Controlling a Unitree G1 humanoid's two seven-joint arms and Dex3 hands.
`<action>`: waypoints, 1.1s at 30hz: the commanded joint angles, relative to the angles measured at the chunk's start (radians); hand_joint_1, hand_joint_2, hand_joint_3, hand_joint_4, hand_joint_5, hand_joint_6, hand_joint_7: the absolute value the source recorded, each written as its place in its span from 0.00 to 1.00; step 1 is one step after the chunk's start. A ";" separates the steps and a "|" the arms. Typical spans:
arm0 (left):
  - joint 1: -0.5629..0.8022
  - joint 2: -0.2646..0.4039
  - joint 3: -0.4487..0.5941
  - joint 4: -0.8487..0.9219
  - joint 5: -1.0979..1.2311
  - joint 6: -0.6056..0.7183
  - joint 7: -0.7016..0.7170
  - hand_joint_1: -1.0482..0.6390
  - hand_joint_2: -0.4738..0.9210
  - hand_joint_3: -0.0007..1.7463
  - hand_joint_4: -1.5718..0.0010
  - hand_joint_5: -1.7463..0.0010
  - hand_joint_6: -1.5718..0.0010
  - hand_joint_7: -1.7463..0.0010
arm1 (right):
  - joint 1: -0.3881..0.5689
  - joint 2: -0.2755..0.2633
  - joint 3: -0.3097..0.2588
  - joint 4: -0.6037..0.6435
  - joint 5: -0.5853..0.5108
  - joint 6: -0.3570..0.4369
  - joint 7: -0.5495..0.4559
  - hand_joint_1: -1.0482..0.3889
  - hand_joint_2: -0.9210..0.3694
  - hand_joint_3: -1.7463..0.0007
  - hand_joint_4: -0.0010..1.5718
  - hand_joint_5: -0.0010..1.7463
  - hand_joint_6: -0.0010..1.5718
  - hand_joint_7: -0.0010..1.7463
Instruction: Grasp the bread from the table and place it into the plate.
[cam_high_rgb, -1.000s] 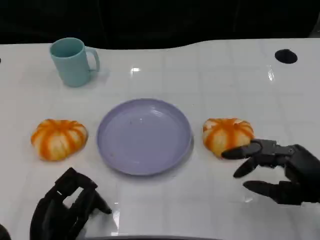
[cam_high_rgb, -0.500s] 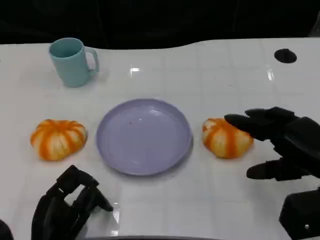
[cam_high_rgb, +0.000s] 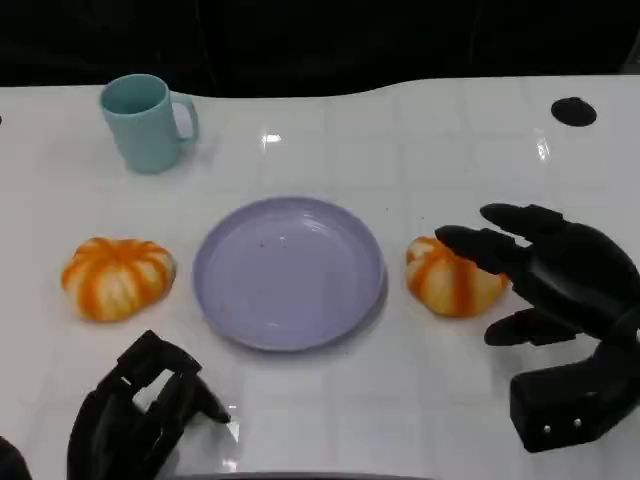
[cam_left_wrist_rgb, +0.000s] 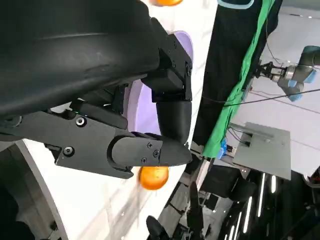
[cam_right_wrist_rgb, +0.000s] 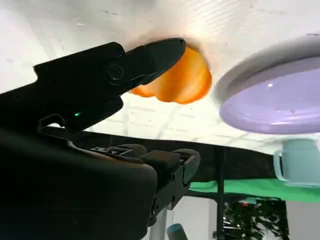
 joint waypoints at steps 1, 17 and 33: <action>0.018 0.007 -0.003 -0.011 0.009 -0.021 0.009 0.30 1.00 0.16 0.61 0.00 0.69 0.11 | -0.077 0.020 0.077 0.101 -0.046 0.047 -0.080 0.40 0.07 1.00 0.13 0.02 0.15 0.00; 0.030 0.000 0.003 -0.024 -0.013 -0.007 -0.005 0.31 1.00 0.14 0.62 0.00 0.69 0.13 | -0.309 0.237 0.268 0.581 -0.039 0.193 -0.173 0.39 0.05 1.00 0.14 0.01 0.14 0.00; 0.054 0.000 -0.009 -0.067 -0.012 0.017 -0.003 0.32 1.00 0.15 0.63 0.00 0.69 0.14 | -0.308 0.261 0.309 0.686 -0.002 0.138 -0.420 0.58 0.00 0.92 0.39 0.95 0.80 0.06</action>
